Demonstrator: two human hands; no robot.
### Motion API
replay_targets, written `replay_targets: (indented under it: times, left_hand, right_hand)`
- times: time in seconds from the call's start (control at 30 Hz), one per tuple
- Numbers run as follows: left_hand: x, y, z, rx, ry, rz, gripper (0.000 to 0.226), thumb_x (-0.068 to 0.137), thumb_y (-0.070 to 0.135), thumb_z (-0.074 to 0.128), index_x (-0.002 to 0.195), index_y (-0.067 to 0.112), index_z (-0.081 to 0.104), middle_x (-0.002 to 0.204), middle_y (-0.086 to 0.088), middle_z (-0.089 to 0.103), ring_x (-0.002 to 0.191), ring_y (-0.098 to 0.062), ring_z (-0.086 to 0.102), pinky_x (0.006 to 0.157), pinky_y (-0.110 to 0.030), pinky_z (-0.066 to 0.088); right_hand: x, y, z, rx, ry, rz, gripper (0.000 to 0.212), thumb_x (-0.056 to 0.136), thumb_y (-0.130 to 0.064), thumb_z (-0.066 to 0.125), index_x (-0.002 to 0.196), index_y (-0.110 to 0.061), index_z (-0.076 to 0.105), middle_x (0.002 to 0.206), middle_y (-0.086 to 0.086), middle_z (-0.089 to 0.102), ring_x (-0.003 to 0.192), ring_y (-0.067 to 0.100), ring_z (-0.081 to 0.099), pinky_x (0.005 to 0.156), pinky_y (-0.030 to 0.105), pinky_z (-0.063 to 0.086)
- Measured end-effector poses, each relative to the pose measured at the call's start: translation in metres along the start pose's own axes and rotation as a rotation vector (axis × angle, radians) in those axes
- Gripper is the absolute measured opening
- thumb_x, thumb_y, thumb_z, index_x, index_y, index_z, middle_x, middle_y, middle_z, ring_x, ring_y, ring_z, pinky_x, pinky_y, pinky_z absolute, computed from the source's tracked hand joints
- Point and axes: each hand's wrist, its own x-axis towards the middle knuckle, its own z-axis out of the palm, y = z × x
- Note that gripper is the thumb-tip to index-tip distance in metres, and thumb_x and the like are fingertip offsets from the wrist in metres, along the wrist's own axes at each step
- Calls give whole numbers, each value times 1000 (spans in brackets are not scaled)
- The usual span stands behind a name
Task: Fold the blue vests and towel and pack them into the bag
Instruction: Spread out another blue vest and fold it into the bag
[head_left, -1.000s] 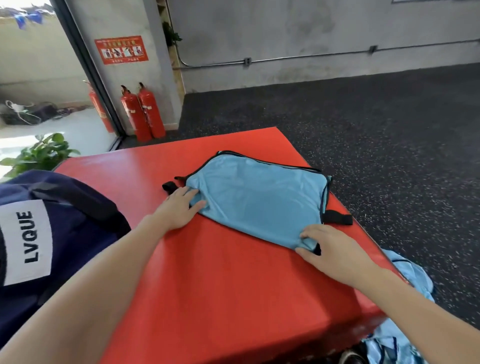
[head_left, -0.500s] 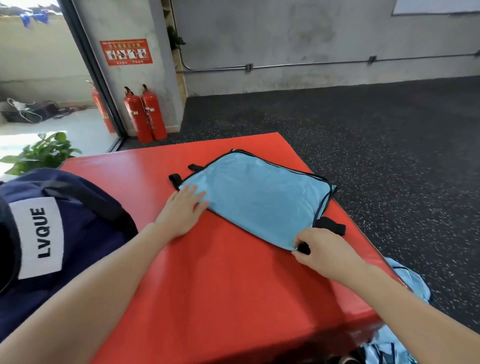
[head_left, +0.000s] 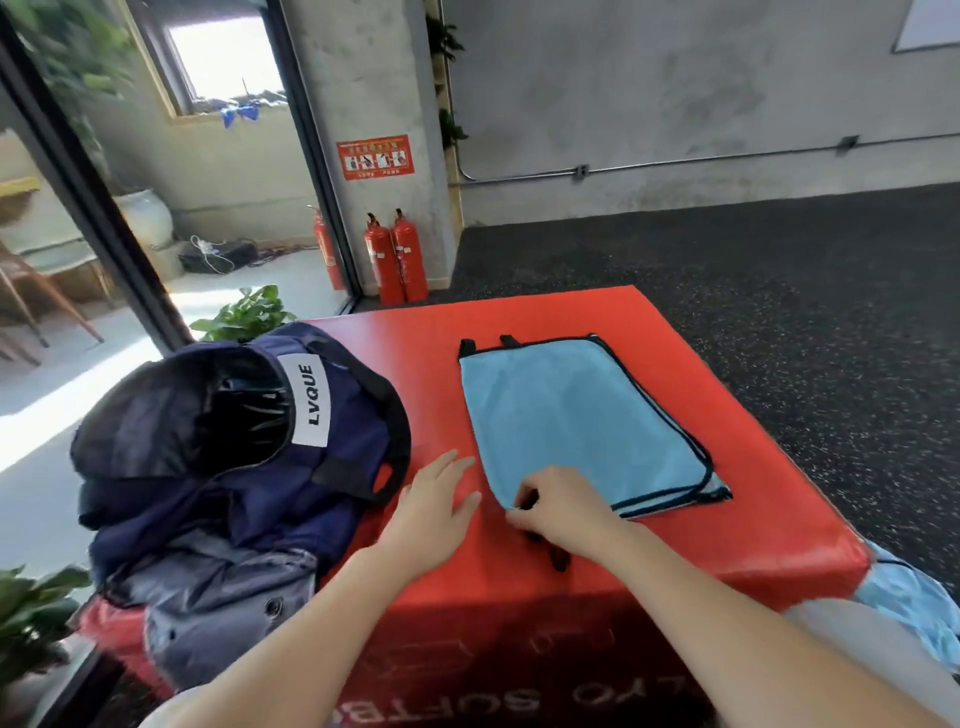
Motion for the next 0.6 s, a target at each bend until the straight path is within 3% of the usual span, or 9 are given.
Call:
replay_targets:
  times: [0.1,0.17,0.23,0.37,0.5,0.6]
  left_hand:
    - [-24,-7,-21,-21,71,-31,49,93,32,49,141,20,54,147,-1,52,138,-22,46,116,-36,34]
    - [-34,-9,-31,-30,99,-40,40,96,16,57,136,15,60,138,-2,60,130,-20,53,108,-22,33]
    - [-41,-11,-34,-28,84,-20,35,96,16,62,131,16,64,132,2,65,125,-15,56,103,-14,32]
    - [-47,-9,-29,-88,19,2,27,95,29,67,120,21,72,120,7,71,115,-10,61,105,-25,42]
    - [-43,3,-19,-97,-13,44,27,94,37,67,117,23,74,118,9,72,113,-7,60,100,-22,43]
    - [-42,5,-13,-45,-84,35,27,90,38,70,114,26,73,111,12,70,109,-10,60,98,-30,47]
  right_hand:
    - [-7,-28,23,263,-46,-75,26,82,-41,78,99,-23,75,87,-12,73,79,0,68,79,23,55]
    - [-9,-30,26,296,-43,-97,30,84,-41,77,109,-26,72,93,-19,69,80,-4,66,76,15,50]
    - [-10,-21,21,257,2,-94,24,85,-39,76,106,-27,73,93,-21,68,77,-7,64,71,10,45]
    - [-15,15,3,115,41,-68,9,87,-35,76,92,-28,72,82,-19,68,75,-5,62,72,17,47]
    - [-31,60,-22,-71,38,-43,14,87,-43,74,91,-29,73,85,-13,70,80,0,62,77,26,52]
    - [-56,88,-43,-137,53,-32,18,86,-47,75,87,-29,73,82,-14,67,78,-1,60,75,27,50]
